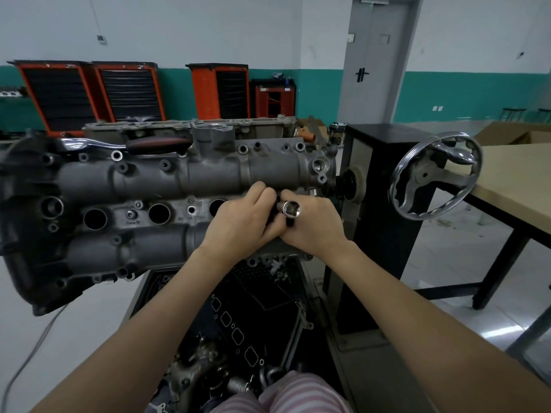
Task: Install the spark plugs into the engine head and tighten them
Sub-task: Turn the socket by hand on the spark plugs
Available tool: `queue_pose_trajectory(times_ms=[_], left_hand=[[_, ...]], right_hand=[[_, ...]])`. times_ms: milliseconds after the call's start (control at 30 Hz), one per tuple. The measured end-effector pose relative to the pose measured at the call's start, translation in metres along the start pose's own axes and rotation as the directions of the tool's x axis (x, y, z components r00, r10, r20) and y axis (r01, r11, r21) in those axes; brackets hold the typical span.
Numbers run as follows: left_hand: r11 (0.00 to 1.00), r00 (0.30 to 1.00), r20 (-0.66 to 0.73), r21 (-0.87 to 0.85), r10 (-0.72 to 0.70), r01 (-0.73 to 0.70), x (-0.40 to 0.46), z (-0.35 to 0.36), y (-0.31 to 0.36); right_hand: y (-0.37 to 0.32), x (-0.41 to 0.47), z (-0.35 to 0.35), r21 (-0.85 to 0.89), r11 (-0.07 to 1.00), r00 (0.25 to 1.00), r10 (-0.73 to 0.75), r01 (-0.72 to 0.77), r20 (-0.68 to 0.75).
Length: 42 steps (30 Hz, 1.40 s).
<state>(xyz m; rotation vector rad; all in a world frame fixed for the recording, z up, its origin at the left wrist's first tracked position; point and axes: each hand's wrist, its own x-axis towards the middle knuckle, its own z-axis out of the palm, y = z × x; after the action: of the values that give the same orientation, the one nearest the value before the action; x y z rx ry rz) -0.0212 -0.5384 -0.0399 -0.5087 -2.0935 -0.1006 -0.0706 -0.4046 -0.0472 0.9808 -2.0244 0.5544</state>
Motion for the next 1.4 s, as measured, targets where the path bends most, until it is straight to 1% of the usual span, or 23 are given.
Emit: queue_pose_trajectory(times_ms=[167,300,400,567,733,833,900,1000,1133,1233,1300,1400], left_hand=[[1.000,1.000,0.002,0.000,-0.004,0.004,0.0004,0.0001,-0.0002],[1.000,1.000,-0.007,-0.002,-0.013,0.013,0.0005,0.0013,-0.0006],[1.000,0.999,-0.041,0.007,-0.006,0.007,-0.0003,0.0031,-0.0025],[1.000,0.993,-0.115,0.009,-0.010,0.011,-0.0008,0.0054,-0.0048],[0.998,0.998,-0.054,0.056,0.032,-0.029,-0.0013,0.0023,-0.0028],[1.000,1.000,-0.027,-0.002,-0.002,0.002,0.0003,-0.0015,0.0010],[1.000,1.000,-0.025,-0.020,-0.008,0.007,0.0011,-0.0028,0.0020],[1.000,1.000,-0.028,0.007,0.002,-0.002,0.0009,-0.0023,0.0013],[1.000,0.997,-0.075,-0.003,0.003,-0.003,0.0000,0.0013,-0.0022],[1.000,0.995,-0.098,0.026,0.019,-0.016,-0.0014,0.0034,-0.0048],[0.999,0.996,-0.086,0.036,0.030,-0.027,-0.0022,0.0040,-0.0046],[0.999,0.999,-0.048,0.041,0.011,-0.009,-0.0026,0.0024,-0.0017]], right_hand=[[-0.0041,0.0003,-0.0048,-0.005,1.000,0.999,-0.007,0.007,-0.035],[-0.0016,-0.0007,-0.0032,0.012,1.000,1.000,-0.006,0.006,-0.007],[-0.0006,-0.0008,-0.0009,0.000,1.000,1.000,0.004,-0.004,0.011],[-0.0013,-0.0005,-0.0027,0.008,1.000,1.000,0.012,-0.012,0.001],[-0.0051,-0.0002,-0.0078,0.047,0.999,1.000,0.018,-0.018,-0.011],[-0.0050,0.0001,-0.0090,0.047,0.999,0.999,0.009,-0.011,0.034],[-0.0035,0.0003,-0.0075,0.044,0.999,0.999,0.021,-0.023,0.050],[-0.0033,-0.0003,-0.0053,0.048,0.998,0.999,0.032,-0.033,0.022],[-0.0029,-0.0010,-0.0061,0.079,0.997,1.000,0.011,-0.011,0.006],[-0.0030,-0.0008,-0.0051,0.055,0.998,1.000,-0.005,0.005,0.005],[-0.0021,0.0000,-0.0035,0.036,0.999,1.000,0.016,-0.017,0.014],[-0.0002,0.0004,-0.0023,0.019,0.999,0.999,0.047,-0.047,0.019]])
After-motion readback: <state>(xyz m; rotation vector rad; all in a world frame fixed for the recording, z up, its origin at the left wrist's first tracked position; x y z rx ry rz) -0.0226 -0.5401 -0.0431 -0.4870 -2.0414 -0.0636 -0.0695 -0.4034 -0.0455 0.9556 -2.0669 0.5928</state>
